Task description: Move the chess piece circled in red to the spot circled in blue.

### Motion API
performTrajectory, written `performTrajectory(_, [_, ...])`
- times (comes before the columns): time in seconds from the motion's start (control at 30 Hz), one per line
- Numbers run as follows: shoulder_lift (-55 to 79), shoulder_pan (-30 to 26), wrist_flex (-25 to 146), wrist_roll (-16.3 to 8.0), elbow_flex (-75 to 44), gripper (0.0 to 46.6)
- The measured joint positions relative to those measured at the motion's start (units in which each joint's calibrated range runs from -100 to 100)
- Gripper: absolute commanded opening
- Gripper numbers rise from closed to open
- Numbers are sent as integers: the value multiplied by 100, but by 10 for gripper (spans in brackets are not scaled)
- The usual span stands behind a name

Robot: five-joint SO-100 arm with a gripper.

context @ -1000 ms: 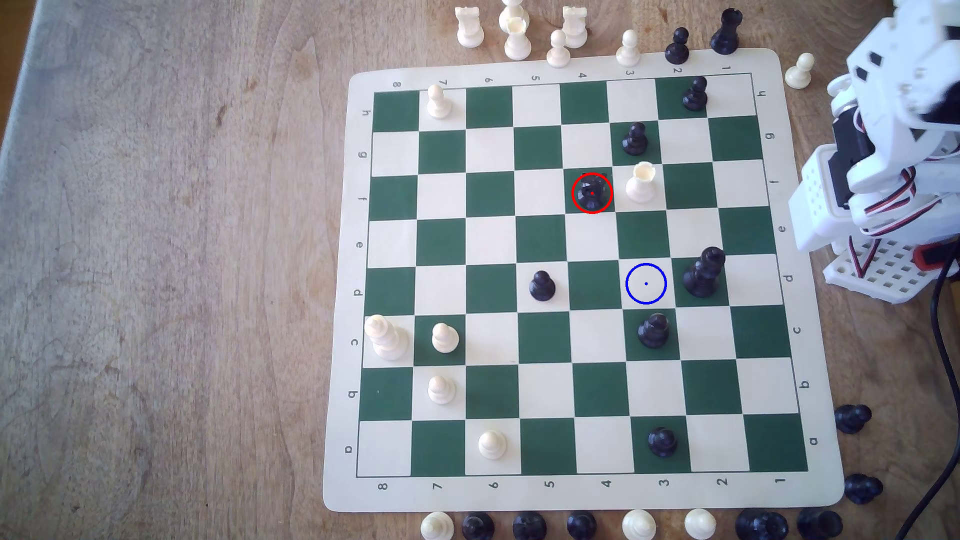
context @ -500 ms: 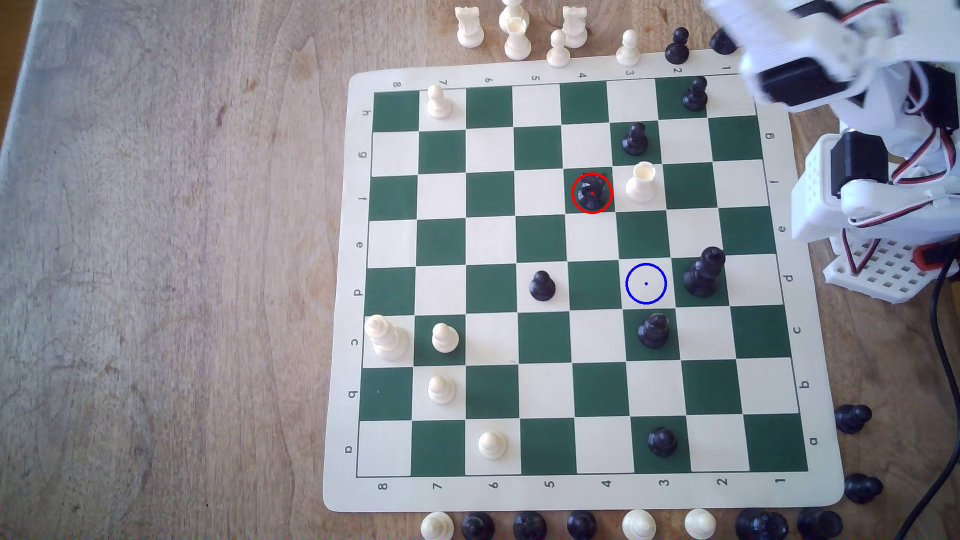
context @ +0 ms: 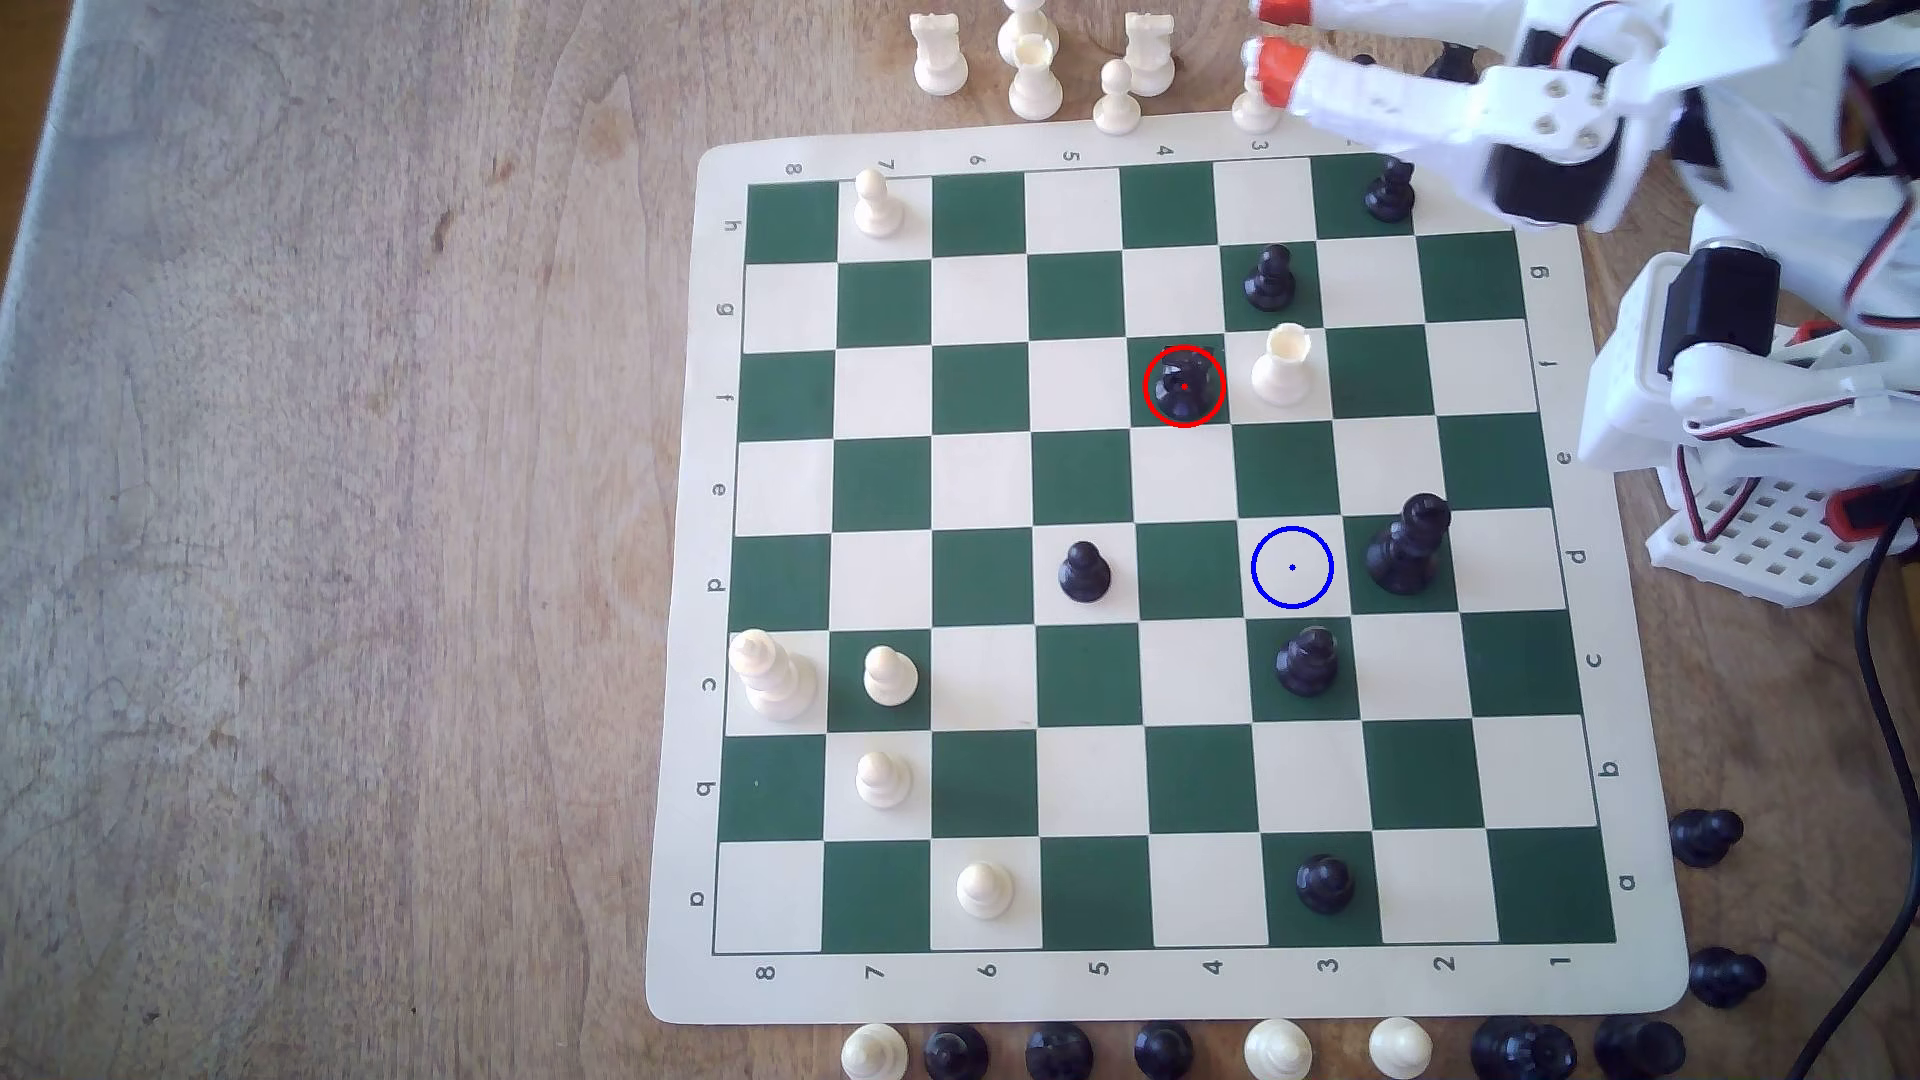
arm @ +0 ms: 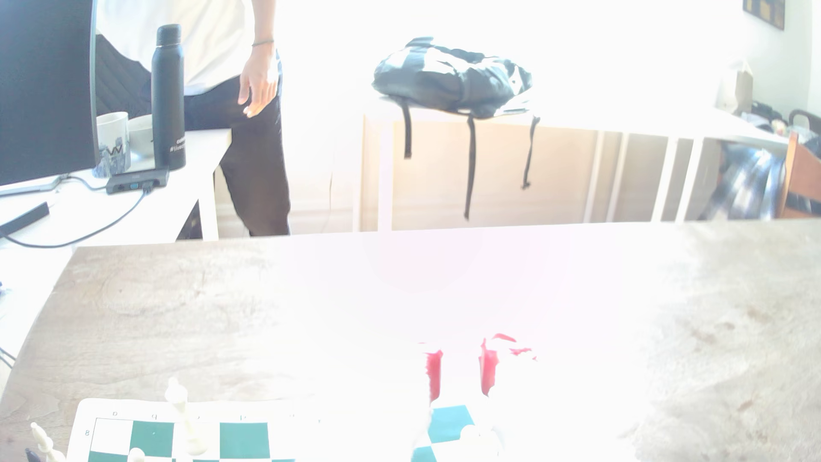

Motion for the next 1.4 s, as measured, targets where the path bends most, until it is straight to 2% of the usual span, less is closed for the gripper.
performTrajectory(0.1, [444,-118,430,112,-280,67])
performTrajectory(0.23, [1701,-302,1673,181,-1238,79])
performTrajectory(0.33, [2782,-391,2167,347,-2286,83])
performTrajectory(0.4, [3360,-347,2486,601,-2702,83])
performTrajectory(0.6, [4223,-96,2853,938,-2847,83])
performTrajectory(0.93, [5346,-81,3028,952,-3109,91])
performTrajectory(1.1, [5765,-88,3028,928,-3127,123])
performTrajectory(1.2, [5790,-155,2940,928,-3127,113])
performTrajectory(1.27, [5899,-162,2749,879,-3127,103])
performTrajectory(1.4, [6267,-170,2446,630,-3127,113])
